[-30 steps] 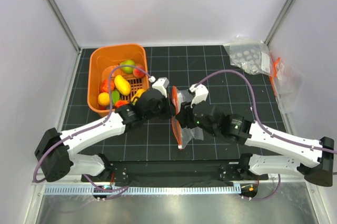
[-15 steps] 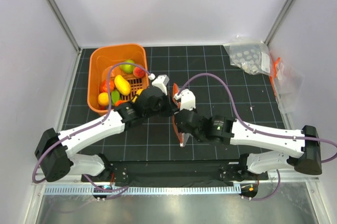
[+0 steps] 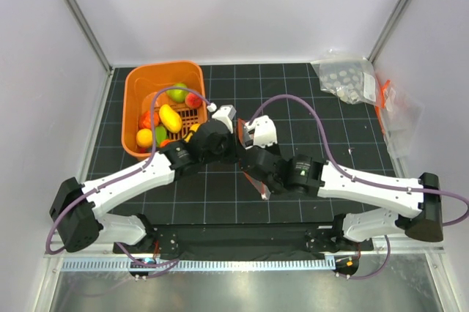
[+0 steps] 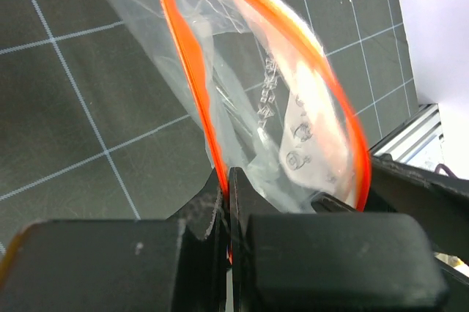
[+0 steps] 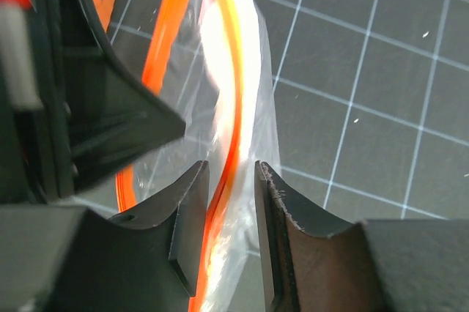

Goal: Place the food in the zip-top bag and seal the zipper
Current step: Open the zipper of the food storage bag.

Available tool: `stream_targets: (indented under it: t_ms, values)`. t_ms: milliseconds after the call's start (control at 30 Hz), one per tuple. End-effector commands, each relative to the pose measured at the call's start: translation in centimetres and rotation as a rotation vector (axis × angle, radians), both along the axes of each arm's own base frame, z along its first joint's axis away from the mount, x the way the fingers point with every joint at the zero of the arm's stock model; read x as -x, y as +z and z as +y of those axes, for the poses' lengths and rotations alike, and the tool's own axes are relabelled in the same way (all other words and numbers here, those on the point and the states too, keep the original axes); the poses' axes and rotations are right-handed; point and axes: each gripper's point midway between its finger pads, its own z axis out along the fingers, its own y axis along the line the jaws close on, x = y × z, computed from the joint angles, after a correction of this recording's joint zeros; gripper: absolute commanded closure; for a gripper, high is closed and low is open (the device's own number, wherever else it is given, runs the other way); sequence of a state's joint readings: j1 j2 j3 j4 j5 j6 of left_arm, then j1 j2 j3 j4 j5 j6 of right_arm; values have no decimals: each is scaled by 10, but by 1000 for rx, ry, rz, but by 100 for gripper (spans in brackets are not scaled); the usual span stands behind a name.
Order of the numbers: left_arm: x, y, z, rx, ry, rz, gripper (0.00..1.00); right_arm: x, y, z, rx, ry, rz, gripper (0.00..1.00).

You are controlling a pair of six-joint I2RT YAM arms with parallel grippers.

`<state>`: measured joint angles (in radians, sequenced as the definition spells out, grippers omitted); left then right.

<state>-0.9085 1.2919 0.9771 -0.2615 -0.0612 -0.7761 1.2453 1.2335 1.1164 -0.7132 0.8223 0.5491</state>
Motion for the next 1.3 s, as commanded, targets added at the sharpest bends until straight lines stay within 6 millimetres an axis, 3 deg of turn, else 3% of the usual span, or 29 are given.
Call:
stream_targets:
  t_ms: [0,367,467,533,733,867,1033,1267]
  values:
    - [-3,17,-5,11,-12,-35,100,-17,18,-4,58,-60,-66,61]
    - [-2,17,5,-23,-2,-47,100,-30,5,-17,46,-83,-19,60]
    - [-3,13,9,-50,4,-48,100,-28,5,-22,29,-83,-11,70]
    - [-5,9,12,-71,14,-54,100,-26,10,-26,-8,-80,-5,82]
    - [-9,-2,25,-144,48,-65,100,-24,22,-59,-24,-128,-11,95]
    - [-11,-8,31,-185,59,-69,100,-25,33,-84,23,-176,-29,96]
    - [-11,-23,36,-230,63,-52,100,-24,49,-101,22,-230,-58,95]
    - [-12,-28,41,-251,74,-62,95,-20,51,-138,35,-366,-69,99]
